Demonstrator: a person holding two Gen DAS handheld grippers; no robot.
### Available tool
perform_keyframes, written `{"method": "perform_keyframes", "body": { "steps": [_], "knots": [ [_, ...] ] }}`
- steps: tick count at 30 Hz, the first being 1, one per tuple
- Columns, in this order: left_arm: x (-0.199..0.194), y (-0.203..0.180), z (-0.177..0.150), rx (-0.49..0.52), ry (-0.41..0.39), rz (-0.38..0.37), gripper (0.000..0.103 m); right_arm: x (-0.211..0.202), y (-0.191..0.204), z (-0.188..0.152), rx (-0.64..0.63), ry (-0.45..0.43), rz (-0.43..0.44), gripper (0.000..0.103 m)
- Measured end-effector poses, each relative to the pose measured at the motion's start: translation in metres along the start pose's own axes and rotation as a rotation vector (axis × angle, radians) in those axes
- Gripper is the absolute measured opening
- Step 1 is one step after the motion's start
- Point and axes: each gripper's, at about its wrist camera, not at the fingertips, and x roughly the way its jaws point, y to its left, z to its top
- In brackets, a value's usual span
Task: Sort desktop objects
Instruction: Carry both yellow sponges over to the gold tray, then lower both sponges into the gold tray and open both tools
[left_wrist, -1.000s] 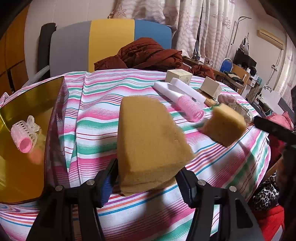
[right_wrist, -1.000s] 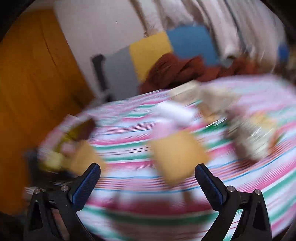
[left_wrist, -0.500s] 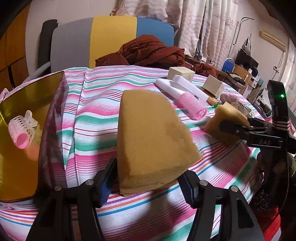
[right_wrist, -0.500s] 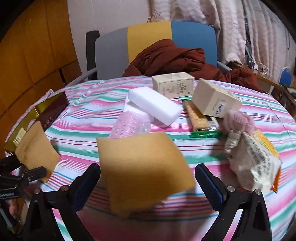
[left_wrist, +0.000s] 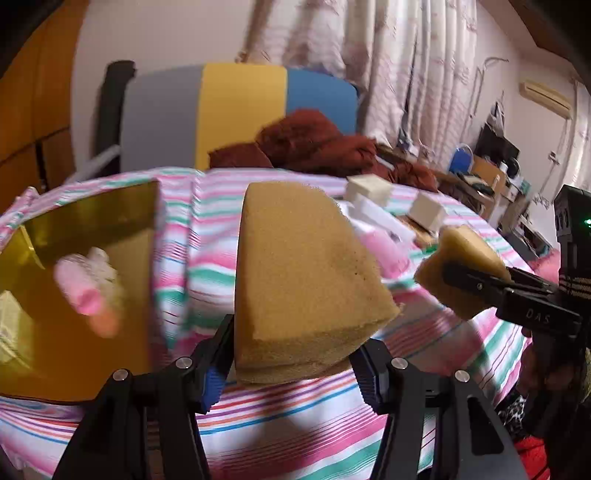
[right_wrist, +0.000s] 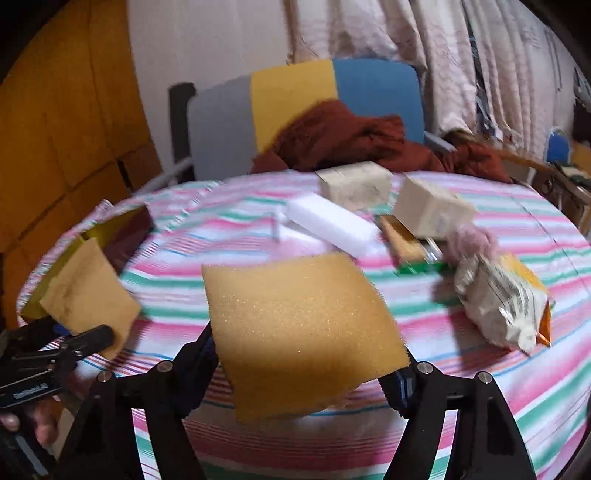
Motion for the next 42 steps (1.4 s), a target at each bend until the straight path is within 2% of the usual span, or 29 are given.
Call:
{"method": "perform_keyframes", "body": {
  "steps": [5,9,17,22,35,42],
  "knots": [
    [-0.028,0.03,0.009,-0.048,-0.033,0.093,0.059,0.003,0.047,0.023,-0.023,-0.027,0.133,0.077],
    [-0.05,0.071,0.015,-0.098,-0.064,0.203,0.059,0.012,0.093,0.041,-0.042,-0.04,0.252,0.077],
    [-0.067,0.135,0.014,-0.172,-0.079,0.384,0.059,0.029,0.173,0.067,-0.097,-0.048,0.391,0.077],
    [-0.065,0.16,0.009,-0.229,-0.059,0.448,0.059,0.045,0.206,0.072,-0.128,-0.031,0.394,0.077],
    [-0.068,0.204,0.014,-0.3,-0.061,0.524,0.062,0.098,0.273,0.103,-0.198,0.044,0.377,0.077],
    [-0.058,0.211,0.03,-0.273,-0.057,0.498,0.063,0.135,0.285,0.114,-0.184,0.099,0.346,0.078]
  ]
}}
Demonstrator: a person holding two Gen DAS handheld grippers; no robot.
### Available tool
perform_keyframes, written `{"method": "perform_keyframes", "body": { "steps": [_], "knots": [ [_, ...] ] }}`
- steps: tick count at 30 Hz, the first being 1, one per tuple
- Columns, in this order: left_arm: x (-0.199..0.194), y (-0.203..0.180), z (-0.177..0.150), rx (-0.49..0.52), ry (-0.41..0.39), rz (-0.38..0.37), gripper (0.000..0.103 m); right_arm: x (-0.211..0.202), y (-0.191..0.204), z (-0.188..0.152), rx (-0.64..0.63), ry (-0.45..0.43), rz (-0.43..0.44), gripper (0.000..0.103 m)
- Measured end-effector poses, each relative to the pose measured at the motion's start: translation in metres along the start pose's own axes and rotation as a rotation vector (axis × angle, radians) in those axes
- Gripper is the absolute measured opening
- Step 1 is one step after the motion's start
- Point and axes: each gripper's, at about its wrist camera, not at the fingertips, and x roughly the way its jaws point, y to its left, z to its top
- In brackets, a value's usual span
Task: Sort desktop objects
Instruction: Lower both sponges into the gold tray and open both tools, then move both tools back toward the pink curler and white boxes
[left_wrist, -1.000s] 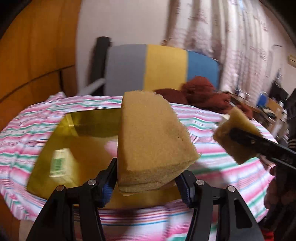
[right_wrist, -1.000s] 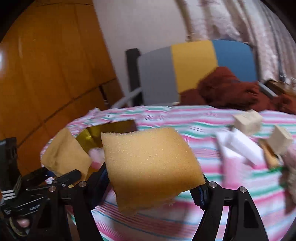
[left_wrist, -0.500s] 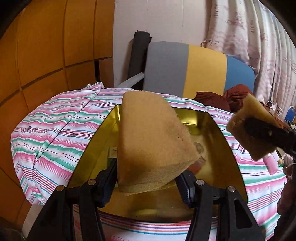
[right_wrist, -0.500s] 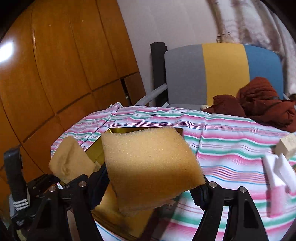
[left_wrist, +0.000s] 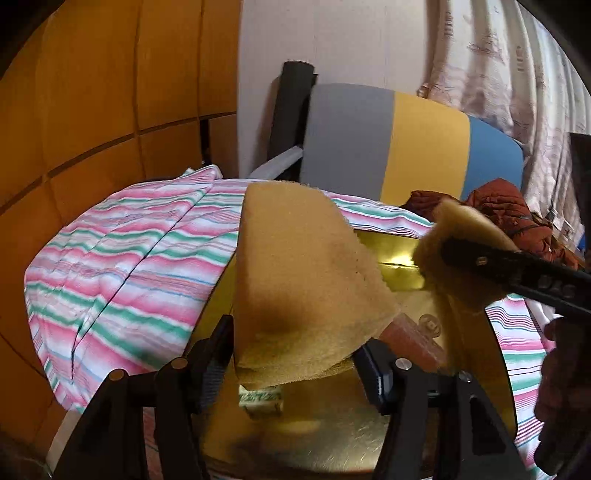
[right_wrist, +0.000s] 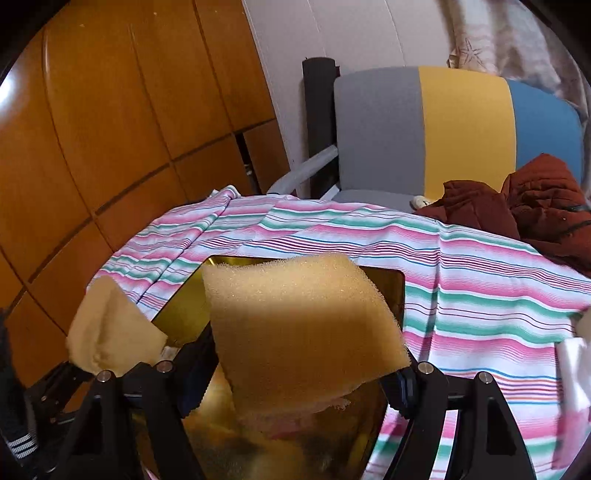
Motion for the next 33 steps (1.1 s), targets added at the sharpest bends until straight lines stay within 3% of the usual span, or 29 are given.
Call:
{"method": "perform_keyframes", "body": {
  "steps": [6,9,21,28,33],
  "knots": [
    [0.02,-0.006,0.011,0.026,0.038,0.021,0.065,0.032,-0.001,0.006,-0.018,0.069,-0.043,0.093],
    [0.026,-0.003,0.01,0.013,0.054,0.025,0.065,0.035,-0.003,0.005,-0.008,0.067,-0.029,0.094],
    [0.005,-0.001,-0.001,0.001,-0.007,0.054,0.065,0.0,-0.009,-0.015,0.008,-0.02,-0.03,0.094],
    [-0.019,-0.019,-0.01,0.026,-0.011,-0.021,0.065,-0.029,-0.033,-0.036,0.069,-0.04,-0.047,0.094],
    [-0.041,-0.045,-0.017,0.054,-0.023,-0.119,0.065,-0.058,-0.076,-0.064,0.146,-0.037,-0.103,0.094]
  ]
}}
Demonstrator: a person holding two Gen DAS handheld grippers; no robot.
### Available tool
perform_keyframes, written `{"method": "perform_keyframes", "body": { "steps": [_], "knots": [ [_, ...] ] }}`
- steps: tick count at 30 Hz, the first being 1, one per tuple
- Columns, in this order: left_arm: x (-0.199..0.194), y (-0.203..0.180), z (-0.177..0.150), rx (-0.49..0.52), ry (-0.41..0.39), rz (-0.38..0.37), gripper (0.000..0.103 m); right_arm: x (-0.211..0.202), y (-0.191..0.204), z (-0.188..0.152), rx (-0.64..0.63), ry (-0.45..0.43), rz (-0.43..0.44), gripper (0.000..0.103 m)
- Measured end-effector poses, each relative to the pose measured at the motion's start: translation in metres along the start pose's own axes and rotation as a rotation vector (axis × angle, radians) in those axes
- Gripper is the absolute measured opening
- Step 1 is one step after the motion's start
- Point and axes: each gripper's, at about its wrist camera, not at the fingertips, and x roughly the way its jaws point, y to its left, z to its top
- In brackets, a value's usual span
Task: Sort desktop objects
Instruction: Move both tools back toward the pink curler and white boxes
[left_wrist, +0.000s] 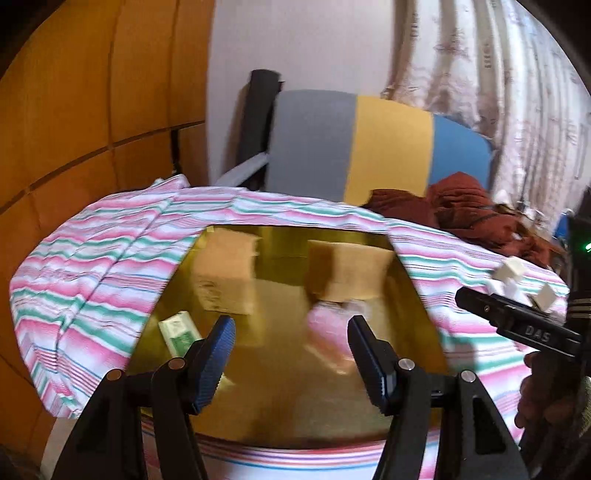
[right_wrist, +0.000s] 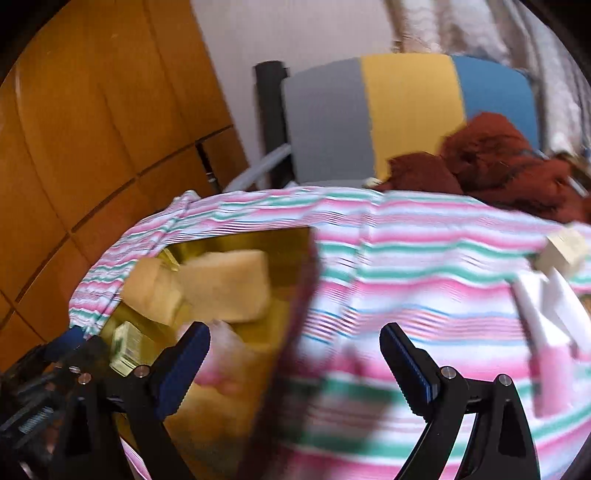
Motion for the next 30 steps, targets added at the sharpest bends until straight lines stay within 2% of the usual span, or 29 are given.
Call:
{"method": "perform_keyframes", "body": {
  "steps": [7,13,18,23,24,26,29,30],
  "knots": [
    [-0.011,-0.048,-0.006,0.067,0.01,-0.108,0.065,-0.049,-0.094,-0.024,0.126,-0.034,-0.134,0.094],
    [-0.01,-0.08,-0.015,0.123,0.038,-0.181,0.065,-0.074,-0.17,-0.033,0.218,-0.042,-0.231,0.094],
    [-0.008,-0.095,-0.021,0.145,0.053,-0.217,0.065,-0.079,-0.215,-0.036,0.327,-0.046,-0.212,0.094],
    [-0.004,-0.099,-0.026,0.145,0.073,-0.223,0.065,-0.055,-0.236,-0.035,0.369,0.002,-0.2,0.094],
    [-0.003,-0.098,-0.027,0.143,0.076,-0.222,0.065,-0.05,-0.234,-0.036,0.369,0.009,-0.161,0.094],
    [-0.002,-0.097,-0.027,0.138,0.08,-0.219,0.065,-0.043,-0.228,-0.036,0.361,0.022,-0.031,0.094],
    [0.001,-0.096,-0.029,0.133,0.086,-0.215,0.065,-0.045,-0.195,-0.04,0.311,0.035,0.291,0.095],
    [0.002,-0.096,-0.029,0.133,0.089,-0.216,0.065,-0.048,-0.185,-0.041,0.291,0.034,0.374,0.095]
  ]
}}
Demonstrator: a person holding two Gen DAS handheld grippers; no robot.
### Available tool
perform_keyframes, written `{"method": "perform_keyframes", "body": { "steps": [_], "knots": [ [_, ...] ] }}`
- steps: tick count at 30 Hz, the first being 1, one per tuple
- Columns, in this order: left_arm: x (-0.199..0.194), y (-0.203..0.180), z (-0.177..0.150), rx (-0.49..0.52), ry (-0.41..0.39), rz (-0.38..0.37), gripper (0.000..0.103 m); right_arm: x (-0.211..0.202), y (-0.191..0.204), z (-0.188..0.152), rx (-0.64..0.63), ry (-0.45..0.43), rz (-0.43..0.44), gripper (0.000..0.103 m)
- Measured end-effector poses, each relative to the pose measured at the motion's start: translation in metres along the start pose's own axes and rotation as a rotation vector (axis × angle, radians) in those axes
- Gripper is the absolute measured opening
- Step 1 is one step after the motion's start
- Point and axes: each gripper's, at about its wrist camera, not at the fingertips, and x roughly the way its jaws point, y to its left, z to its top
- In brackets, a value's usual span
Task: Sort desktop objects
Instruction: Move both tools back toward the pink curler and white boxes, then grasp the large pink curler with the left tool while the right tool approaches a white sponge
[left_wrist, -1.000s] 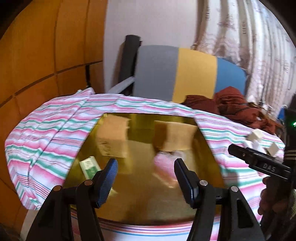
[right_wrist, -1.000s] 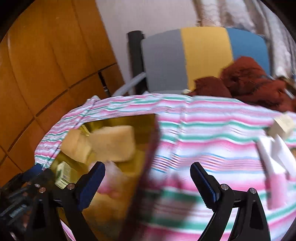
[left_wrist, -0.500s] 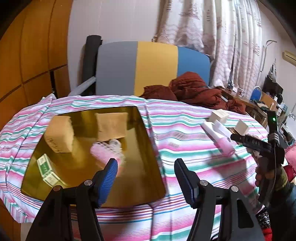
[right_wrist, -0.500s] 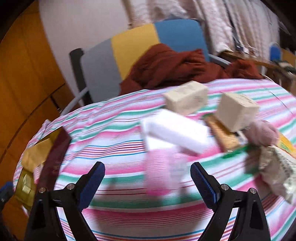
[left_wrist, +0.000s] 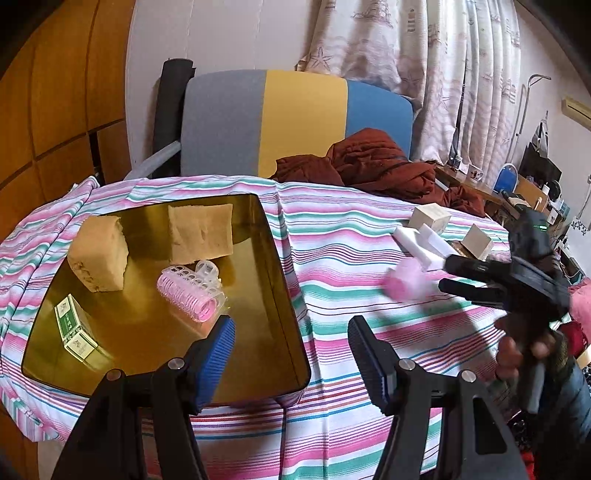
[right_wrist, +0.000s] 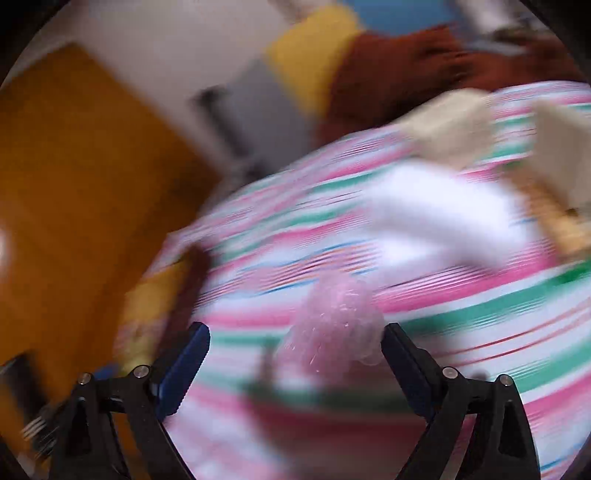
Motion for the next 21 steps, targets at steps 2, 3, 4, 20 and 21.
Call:
{"method": "perform_keyframes", "body": {
  "steps": [2,3,4,20,21],
  "knots": [
    [0.001,-0.001,-0.001,0.005,0.004,-0.002,0.065,-0.002,0.012,-0.005,-0.03,0.005,0.054,0.095],
    [0.002,-0.002,-0.002,0.009,0.005,-0.003,0.065,-0.005,0.016,-0.005,-0.039,0.002,0.049,0.095],
    [0.002,-0.002,-0.003,0.01,0.005,-0.008,0.065,-0.009,0.016,-0.004,-0.048,-0.007,0.011,0.096],
    [0.014,-0.012,-0.001,0.028,0.033,-0.06,0.065,0.02,-0.066,0.129,-0.076,0.06,-0.415,0.097],
    [0.015,-0.012,0.0,0.027,0.032,-0.059,0.065,0.025,-0.072,0.131,-0.055,0.084,-0.397,0.098]
  ]
}}
